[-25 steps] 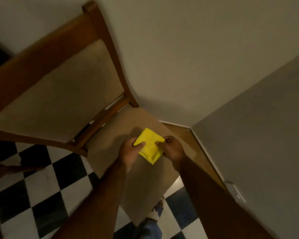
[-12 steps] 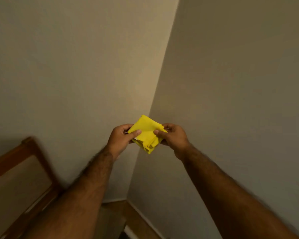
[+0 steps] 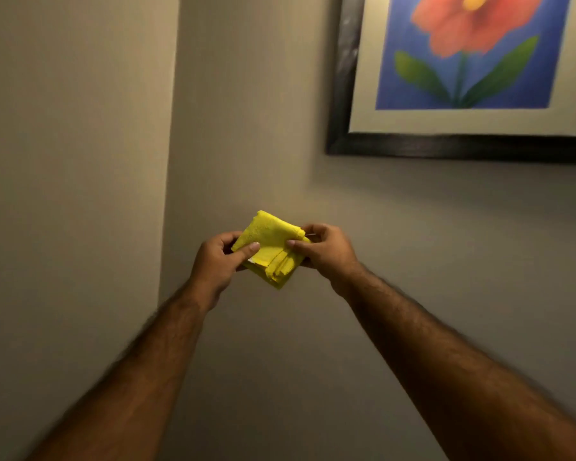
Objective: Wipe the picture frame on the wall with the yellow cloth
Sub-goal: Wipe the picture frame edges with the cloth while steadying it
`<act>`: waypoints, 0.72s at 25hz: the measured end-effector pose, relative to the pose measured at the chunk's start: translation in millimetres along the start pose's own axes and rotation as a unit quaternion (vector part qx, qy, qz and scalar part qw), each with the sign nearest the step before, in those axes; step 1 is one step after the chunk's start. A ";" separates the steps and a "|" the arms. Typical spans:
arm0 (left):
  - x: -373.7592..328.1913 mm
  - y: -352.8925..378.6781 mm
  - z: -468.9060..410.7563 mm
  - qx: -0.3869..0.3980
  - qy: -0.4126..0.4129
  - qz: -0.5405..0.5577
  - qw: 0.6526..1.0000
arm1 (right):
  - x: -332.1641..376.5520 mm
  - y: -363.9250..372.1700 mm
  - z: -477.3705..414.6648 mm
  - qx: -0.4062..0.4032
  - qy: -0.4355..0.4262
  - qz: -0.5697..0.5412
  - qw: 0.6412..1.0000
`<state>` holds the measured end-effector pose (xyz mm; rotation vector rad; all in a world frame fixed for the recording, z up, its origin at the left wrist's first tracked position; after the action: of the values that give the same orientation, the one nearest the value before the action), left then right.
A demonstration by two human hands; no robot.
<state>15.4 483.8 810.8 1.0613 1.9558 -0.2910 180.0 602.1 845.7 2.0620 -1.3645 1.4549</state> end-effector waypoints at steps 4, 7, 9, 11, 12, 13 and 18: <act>-117.5 80.7 -50.4 0.036 0.116 0.004 0.993 | 112.8 -99.5 -15.6 -0.074 -0.102 0.037 0.991; -196.8 132.5 -80.2 0.046 0.185 0.002 0.982 | 188.6 -166.8 -22.2 -0.128 -0.162 0.078 0.975; -227.4 152.8 -96.8 0.039 0.204 0.000 0.978 | 219.1 -193.6 -29.8 -0.145 -0.183 0.092 0.968; -239.5 169.0 -113.2 0.035 0.206 0.005 0.978 | 235.3 -208.0 -37.6 -0.162 -0.196 0.115 0.960; -240.3 173.1 -120.4 0.030 0.204 0.010 0.978 | 238.6 -210.6 -41.7 -0.166 -0.199 0.123 0.958; -240.7 176.2 -128.2 0.017 0.204 0.018 0.979 | 241.6 -213.3 -44.0 -0.169 -0.205 0.125 0.956; -246.8 163.5 -179.2 -0.116 0.164 0.129 0.971 | 283.4 -284.5 -16.8 -0.357 -0.356 0.425 0.752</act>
<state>101.4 542.5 1140.8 1.2492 2.0440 0.2682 414.4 609.4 1172.1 1.4869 -2.8228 0.0454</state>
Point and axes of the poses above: each hand's wrist, its own z-axis away from the middle knuckle, its own y-axis out of the palm, x = y × z, the point moved 8 cm from there along -z, towards the middle knuckle, and after that the axes turned 8 degrees about z, right-handed, at the moved point
